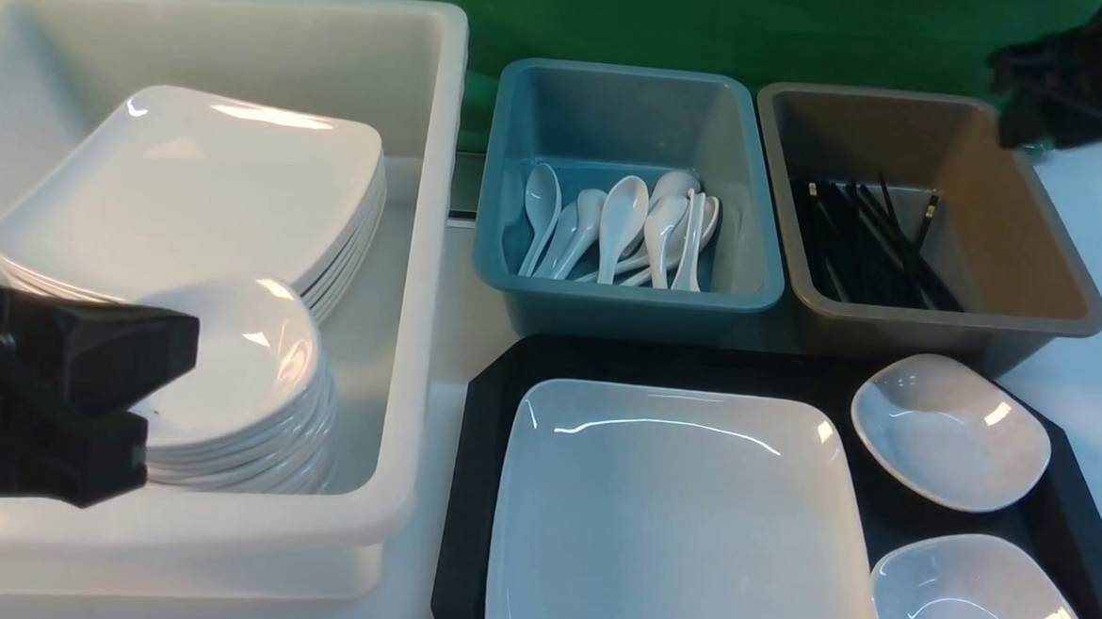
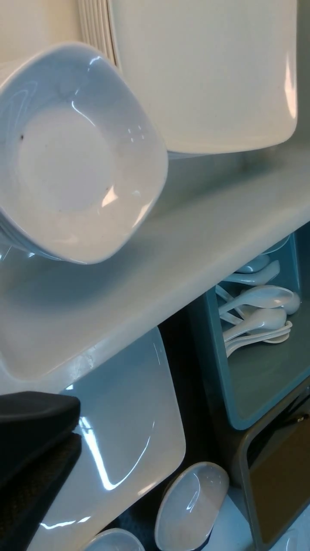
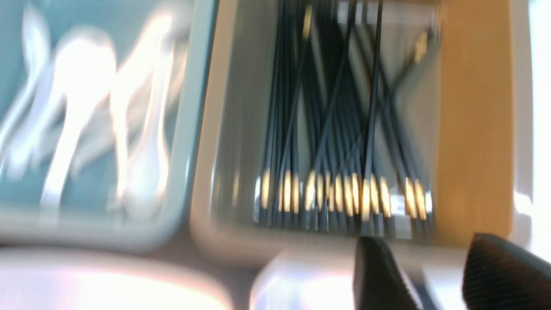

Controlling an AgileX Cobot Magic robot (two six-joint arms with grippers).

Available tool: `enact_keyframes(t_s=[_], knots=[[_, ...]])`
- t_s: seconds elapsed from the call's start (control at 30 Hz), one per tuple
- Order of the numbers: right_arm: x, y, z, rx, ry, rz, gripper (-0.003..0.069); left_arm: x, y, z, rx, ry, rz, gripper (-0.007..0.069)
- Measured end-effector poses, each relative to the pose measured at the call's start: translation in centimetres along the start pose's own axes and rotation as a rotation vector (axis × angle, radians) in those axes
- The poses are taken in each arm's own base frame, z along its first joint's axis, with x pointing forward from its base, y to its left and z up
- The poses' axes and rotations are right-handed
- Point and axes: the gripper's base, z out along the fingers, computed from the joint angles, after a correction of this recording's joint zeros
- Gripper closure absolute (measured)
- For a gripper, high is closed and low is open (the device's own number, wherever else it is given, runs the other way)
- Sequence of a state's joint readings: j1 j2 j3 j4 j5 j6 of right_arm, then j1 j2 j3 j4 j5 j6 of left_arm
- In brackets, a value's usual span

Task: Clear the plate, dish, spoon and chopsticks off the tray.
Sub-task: Use the right arm to grab a small plate from the dinner plate

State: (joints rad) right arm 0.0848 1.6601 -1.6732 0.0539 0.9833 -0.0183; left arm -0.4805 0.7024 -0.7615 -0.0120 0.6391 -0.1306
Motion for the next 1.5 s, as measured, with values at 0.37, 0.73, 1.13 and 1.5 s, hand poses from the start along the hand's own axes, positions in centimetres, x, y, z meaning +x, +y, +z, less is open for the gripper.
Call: enact_keyframes(t_s=[0.37,0.73,1.13,1.5], knots=[[14.8,7.4,-0.5,-0.115,0.361,-0.279,0.0298,-0.5,-0.1,0.0,0.012,-0.052,-0.008,0.0613],[23.6,8.6,5.0,0.007,0.400,-0.473,0.0118,0.1,-0.1,0.2,0.009,-0.010,-0.012,0.0613],[24.5,9.0,8.5,0.020,0.446,-0.521,0.0116,0.1,-0.1,0.2,0.009,-0.008,-0.013,0.0613],[24.6,9.0,10.2,0.054,0.479,-0.594,0.0427,0.7,0.0,0.1,0.000,0.061,-0.013,0.0613]])
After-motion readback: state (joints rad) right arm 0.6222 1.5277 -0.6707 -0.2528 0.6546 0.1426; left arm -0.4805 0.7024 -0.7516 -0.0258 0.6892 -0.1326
